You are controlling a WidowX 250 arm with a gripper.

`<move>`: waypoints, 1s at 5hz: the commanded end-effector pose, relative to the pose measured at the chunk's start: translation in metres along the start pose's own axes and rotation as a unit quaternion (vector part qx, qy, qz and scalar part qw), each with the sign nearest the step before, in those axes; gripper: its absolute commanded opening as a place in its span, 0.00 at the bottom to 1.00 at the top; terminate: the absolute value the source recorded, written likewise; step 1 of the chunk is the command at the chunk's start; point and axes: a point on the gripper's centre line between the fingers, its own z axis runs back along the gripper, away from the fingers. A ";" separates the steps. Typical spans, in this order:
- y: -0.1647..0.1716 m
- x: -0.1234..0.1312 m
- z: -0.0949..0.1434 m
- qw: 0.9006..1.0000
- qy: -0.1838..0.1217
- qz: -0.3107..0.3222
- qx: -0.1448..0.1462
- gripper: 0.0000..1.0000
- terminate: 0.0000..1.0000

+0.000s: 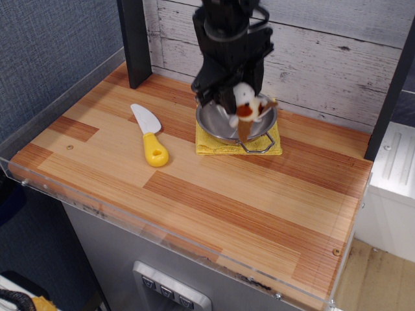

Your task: Move animal into bowl

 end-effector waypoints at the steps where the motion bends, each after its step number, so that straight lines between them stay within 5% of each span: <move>1: 0.001 0.009 -0.012 1.000 -0.008 0.007 -0.003 0.00 0.00; 3: 0.000 0.005 -0.023 1.000 -0.008 0.023 0.018 0.00 0.00; 4: 0.004 0.003 -0.024 0.998 -0.012 0.041 0.036 1.00 0.00; 5: 0.005 0.002 -0.025 0.999 -0.008 0.039 0.037 1.00 0.00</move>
